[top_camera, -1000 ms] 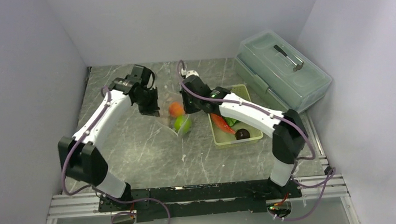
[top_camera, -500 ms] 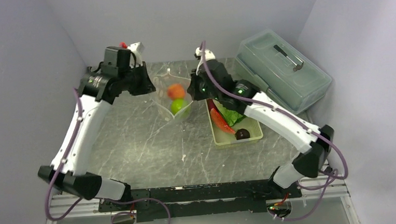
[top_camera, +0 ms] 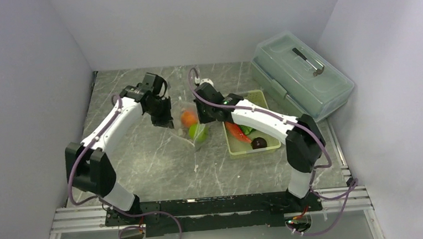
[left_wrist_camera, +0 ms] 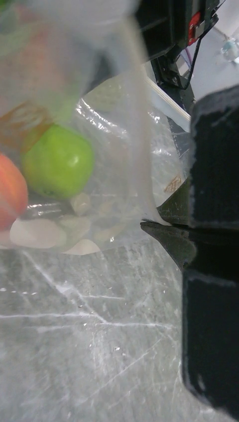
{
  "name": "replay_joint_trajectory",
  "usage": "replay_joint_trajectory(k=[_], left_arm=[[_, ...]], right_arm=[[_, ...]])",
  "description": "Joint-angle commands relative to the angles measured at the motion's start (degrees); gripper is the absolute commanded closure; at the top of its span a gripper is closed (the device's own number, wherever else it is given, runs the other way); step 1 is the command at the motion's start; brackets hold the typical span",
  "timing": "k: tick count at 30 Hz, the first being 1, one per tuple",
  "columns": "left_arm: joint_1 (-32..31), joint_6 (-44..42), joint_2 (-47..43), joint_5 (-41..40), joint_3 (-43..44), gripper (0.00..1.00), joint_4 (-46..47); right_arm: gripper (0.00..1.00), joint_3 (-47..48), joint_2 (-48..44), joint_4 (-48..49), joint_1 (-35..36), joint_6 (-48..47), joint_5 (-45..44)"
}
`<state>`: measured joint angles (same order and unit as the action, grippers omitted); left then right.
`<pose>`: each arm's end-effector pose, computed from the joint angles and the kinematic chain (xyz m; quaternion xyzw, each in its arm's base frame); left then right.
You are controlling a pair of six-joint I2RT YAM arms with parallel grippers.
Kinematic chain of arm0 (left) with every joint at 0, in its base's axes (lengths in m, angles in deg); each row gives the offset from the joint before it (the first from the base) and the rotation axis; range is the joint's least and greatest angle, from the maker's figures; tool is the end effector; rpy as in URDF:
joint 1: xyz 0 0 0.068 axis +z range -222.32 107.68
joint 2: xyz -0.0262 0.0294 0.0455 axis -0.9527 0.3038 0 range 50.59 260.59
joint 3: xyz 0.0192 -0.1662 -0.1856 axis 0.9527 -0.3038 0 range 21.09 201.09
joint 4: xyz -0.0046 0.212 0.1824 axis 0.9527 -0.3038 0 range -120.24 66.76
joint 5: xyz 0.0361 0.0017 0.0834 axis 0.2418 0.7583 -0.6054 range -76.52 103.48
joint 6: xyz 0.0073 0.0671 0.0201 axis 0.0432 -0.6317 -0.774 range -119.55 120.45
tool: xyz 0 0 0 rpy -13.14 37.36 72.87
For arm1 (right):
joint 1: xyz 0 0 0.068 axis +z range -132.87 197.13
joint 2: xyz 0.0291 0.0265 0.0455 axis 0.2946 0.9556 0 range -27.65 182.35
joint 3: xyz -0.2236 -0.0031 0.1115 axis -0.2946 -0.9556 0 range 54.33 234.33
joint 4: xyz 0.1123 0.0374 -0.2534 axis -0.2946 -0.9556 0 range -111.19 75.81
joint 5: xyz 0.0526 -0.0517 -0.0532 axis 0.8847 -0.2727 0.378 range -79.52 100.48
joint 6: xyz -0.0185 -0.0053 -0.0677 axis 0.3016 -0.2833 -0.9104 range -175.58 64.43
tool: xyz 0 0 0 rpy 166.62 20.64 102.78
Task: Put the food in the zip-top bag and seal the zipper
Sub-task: Adjust the zipper food storage bag at the center of the board.
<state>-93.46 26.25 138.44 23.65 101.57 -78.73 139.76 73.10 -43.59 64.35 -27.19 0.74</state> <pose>0.3140 -0.1323 0.2628 -0.0185 0.9683 -0.1721 0.1801 0.2983 0.3079 0.2455 -0.1182 0.9126 0.1732 0.3510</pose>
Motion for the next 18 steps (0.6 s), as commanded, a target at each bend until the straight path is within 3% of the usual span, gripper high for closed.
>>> replay_joint_trajectory(k=[1, 11, 16, 18], left_arm=[[0.05, 1.59, 0.13, 3.57, 0.17, 1.0, 3.19], [0.18, -2.33, -6.97, -1.07, 17.07, 0.98, -5.27], [0.93, -1.26, -6.76, 7.62, 14.0, 1.0, -2.59], [0.93, -1.12, -7.2, 4.04, 12.37, 1.0, -2.42]], right_arm=[[1.0, 0.23, -1.32, 0.28, -0.38, 0.91, -0.08], [1.0, 3.86, -11.76, -1.36, 0.14, -0.52, -2.17], [1.0, 4.46, -13.8, -2.2, 0.26, -0.78, -3.75], [1.0, 5.11, -13.91, -2.93, 0.5, -0.58, -2.67]])
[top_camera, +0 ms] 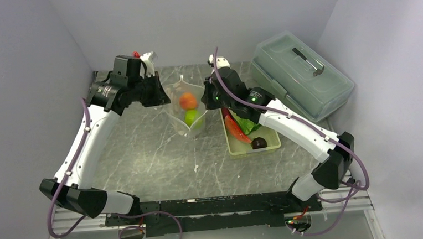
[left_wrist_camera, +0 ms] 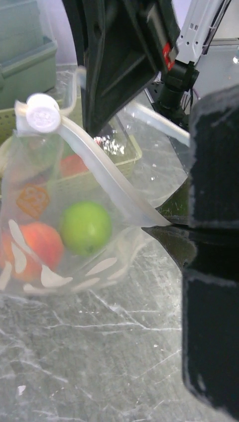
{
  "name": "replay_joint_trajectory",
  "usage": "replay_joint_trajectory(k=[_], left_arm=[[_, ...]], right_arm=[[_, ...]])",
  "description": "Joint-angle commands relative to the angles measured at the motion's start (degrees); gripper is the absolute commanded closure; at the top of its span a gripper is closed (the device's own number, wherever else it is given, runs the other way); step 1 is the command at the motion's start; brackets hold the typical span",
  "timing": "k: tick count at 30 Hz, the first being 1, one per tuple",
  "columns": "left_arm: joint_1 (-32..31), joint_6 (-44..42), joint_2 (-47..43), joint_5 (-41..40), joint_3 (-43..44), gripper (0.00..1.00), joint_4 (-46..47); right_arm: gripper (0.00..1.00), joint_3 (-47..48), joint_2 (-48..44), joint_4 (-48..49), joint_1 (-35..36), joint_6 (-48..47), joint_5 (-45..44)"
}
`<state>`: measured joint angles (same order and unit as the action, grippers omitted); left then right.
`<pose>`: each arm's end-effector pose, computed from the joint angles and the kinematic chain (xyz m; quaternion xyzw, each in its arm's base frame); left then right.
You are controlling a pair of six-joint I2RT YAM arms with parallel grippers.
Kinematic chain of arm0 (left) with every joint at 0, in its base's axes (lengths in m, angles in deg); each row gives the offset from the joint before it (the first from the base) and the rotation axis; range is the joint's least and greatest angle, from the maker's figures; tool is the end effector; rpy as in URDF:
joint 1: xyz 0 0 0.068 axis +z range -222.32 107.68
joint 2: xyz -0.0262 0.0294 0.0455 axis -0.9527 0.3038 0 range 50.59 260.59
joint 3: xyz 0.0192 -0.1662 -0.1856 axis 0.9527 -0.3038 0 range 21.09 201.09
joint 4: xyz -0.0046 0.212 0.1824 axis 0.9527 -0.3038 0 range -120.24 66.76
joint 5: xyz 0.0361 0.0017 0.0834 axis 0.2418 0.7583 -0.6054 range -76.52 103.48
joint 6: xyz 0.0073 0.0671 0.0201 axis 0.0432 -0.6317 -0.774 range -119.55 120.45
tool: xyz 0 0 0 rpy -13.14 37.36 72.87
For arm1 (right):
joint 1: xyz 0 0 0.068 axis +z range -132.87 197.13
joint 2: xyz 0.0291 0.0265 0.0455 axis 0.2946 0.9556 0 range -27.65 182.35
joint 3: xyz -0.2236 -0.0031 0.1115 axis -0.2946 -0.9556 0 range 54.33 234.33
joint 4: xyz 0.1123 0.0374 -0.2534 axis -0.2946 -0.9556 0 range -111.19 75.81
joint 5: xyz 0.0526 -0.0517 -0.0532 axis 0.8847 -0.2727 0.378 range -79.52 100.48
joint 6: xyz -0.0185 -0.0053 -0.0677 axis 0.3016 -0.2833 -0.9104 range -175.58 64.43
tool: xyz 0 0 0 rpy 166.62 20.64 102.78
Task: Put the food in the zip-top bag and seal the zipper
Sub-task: Adjust the zipper food storage bag at the center of the board.
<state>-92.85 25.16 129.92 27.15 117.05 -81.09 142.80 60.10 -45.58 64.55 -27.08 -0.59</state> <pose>0.2851 -0.1213 0.3970 0.0162 0.9055 -0.2578 0.3368 0.2697 0.2770 0.3503 -0.0951 0.8610 0.2369 0.4399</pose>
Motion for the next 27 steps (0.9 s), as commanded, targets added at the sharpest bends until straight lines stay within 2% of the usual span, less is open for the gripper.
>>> replay_joint_trajectory(k=[1, 4, 6, 10, 14, 17, 22, 27], left_arm=[[0.32, -0.01, 1.2, -0.88, -3.22, 1.0, -0.29], [0.32, 0.13, 1.35, 2.04, -3.15, 1.0, 0.07], [0.32, 0.23, 1.19, 3.65, -3.51, 1.0, 0.62], [0.97, -0.94, 0.39, -3.79, -2.41, 1.0, -2.35], [1.22, -1.11, 0.31, 1.05, -2.85, 1.0, -1.91], [1.2, -1.96, -0.01, -2.69, -2.97, 1.0, -3.49], [1.2, -4.76, 0.23, -10.85, -0.46, 1.0, -8.61], [1.2, -5.24, -0.4, -13.48, -3.31, 1.0, -8.69]], right_arm=[[1.0, 2.33, -1.03, -0.98, 0.64, -0.76, 0.26], [1.0, 2.51, -1.76, -0.78, 1.82, -1.31, 0.44], [1.0, 2.58, -1.97, -1.14, 1.73, -1.6, -2.67], [1.0, 2.83, -1.98, -1.77, 1.96, -2.76, 0.73], [1.0, 0.28, -1.74, -1.98, 1.35, -1.51, -2.08], [1.0, -1.4, -2.26, -0.32, 1.36, -0.76, 0.79], [1.0, -0.33, 0.97, -3.81, 1.02, -1.39, -3.01], [1.0, -2.27, 2.95, -2.17, 1.01, -0.46, -3.25]])
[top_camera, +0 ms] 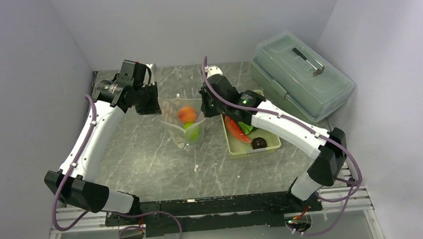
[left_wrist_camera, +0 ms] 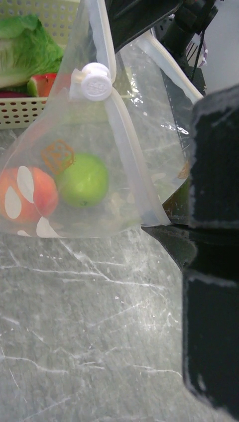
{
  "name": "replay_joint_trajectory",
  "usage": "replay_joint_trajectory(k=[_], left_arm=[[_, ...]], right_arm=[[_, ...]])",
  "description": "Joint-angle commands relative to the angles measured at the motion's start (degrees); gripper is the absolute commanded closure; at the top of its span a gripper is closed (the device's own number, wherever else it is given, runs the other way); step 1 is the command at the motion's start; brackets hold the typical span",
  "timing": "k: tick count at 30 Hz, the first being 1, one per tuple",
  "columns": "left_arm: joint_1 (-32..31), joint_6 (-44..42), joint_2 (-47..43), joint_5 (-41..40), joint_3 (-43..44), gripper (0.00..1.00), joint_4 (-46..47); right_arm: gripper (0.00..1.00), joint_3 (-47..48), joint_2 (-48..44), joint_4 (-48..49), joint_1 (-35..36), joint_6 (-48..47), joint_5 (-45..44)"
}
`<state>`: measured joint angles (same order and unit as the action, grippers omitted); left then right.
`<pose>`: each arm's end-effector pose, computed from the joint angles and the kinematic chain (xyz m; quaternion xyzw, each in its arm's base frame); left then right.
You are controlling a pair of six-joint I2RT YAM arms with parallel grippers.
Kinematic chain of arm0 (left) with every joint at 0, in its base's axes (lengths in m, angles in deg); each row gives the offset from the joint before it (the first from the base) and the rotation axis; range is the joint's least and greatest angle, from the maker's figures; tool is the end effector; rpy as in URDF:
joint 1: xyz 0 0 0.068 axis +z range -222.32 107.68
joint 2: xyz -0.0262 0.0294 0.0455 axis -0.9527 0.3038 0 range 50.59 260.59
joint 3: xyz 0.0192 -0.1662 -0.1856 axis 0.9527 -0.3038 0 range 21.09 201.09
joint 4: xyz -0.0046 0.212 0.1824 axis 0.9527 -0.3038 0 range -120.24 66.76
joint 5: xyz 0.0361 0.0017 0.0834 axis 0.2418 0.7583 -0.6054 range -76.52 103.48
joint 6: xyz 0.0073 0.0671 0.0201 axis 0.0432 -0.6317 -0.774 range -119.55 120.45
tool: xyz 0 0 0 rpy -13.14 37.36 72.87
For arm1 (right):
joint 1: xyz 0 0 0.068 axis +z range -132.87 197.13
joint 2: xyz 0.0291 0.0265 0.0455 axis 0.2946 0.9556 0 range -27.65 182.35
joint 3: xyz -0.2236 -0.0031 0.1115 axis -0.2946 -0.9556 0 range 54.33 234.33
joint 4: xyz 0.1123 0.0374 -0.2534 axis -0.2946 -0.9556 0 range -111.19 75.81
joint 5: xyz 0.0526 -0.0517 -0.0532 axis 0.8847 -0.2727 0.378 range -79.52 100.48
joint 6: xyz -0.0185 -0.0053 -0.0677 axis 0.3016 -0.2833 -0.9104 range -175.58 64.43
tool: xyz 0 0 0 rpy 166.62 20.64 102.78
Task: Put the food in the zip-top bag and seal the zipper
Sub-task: Adjust the zipper food storage bag at the center of the board.
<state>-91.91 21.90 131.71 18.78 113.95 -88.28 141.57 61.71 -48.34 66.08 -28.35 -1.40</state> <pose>0.2885 -0.1083 0.3580 -0.0007 0.9482 -0.1514 0.2792 0.2644 0.2854 0.3268 -0.1212 0.8802 0.2046 0.4107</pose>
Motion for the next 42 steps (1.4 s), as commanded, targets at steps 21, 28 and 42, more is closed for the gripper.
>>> replay_joint_trajectory(k=[21, 28, 42], left_arm=[[0.35, -4.83, -2.59, -10.34, 4.09, 1.0, -5.0], [0.35, -4.86, -2.05, -10.22, 3.61, 1.0, -4.21], [0.28, -3.74, -1.22, -6.39, 4.56, 1.0, -3.31]], right_arm=[[0.75, 8.46, 5.66, -1.27, 1.79, 1.28, -0.25], [0.6, 13.49, 7.39, -3.59, 3.36, 0.55, -1.42], [0.53, 11.42, 1.92, -5.36, 3.79, -1.45, -7.24]])
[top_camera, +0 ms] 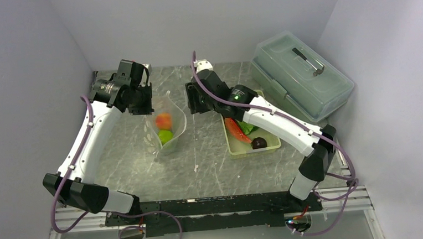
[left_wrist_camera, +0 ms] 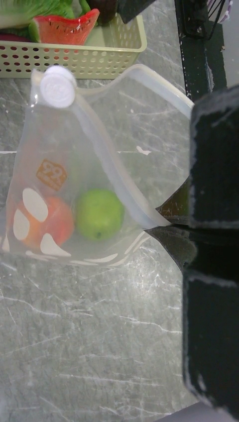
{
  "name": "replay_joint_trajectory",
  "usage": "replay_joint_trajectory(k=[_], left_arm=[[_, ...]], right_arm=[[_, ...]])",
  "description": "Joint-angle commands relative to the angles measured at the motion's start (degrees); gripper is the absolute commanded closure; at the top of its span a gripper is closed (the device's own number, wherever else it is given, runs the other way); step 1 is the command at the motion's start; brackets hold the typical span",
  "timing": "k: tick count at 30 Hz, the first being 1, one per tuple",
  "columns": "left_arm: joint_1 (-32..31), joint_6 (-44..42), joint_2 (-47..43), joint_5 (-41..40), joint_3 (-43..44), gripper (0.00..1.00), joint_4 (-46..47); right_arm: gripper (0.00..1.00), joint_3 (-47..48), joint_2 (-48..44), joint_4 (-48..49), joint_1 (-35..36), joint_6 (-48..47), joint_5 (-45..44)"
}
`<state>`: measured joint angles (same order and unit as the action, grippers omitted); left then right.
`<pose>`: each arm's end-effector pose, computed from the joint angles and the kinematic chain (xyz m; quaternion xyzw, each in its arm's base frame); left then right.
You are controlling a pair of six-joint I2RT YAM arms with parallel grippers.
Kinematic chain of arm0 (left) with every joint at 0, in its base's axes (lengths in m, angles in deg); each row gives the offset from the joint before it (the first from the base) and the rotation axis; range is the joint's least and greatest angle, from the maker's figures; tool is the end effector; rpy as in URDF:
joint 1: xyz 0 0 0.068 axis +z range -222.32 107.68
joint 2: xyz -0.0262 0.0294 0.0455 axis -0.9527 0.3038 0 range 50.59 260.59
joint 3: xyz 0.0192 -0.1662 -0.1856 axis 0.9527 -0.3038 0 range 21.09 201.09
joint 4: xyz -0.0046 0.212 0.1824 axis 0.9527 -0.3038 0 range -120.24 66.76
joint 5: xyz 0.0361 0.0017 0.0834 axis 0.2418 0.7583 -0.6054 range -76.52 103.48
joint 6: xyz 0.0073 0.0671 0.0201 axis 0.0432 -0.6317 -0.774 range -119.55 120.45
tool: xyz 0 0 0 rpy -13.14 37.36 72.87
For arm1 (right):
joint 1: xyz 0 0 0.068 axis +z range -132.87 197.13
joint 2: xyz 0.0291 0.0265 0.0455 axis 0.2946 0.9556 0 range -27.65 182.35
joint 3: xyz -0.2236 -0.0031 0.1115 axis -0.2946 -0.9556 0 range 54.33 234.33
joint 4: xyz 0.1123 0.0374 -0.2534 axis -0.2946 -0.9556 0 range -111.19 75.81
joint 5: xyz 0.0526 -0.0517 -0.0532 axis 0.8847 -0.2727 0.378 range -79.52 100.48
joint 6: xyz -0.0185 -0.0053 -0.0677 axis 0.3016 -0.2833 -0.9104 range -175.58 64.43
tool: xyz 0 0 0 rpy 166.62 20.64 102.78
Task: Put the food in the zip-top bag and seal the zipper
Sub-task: Adjust the zipper food storage bag at the center of the board.
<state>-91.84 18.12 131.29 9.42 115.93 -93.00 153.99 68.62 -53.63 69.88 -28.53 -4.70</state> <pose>0.2815 -0.0955 0.3648 0.0050 0.9548 -0.0621 0.2908 0.2611 0.3183 0.3516 -0.1381 0.8746 0.1981 0.4204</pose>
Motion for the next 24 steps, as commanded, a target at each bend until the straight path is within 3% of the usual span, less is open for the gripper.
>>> replay_joint_trajectory(k=[1, 6, 14, 24], left_arm=[[0.21, 0.26, -0.88, 3.46, 2.62, 1.0, 1.73], [0.2, 1.04, -1.2, 6.33, -0.13, 1.0, 3.64], [0.2, 1.71, -1.69, 4.32, -9.38, 1.0, 6.52], [0.19, 0.84, -1.76, 0.25, -10.4, 1.0, 5.82]], right_arm=[[0.53, -1.59, -5.55, -0.15, -0.02, -1.36, -4.7], [0.52, -5.16, -7.84, -0.37, -0.18, -1.73, -7.63], [0.49, -12.03, -10.44, -0.81, -1.57, -2.0, -9.55], [0.39, -16.21, -12.87, -0.87, -5.23, -4.66, -8.7]])
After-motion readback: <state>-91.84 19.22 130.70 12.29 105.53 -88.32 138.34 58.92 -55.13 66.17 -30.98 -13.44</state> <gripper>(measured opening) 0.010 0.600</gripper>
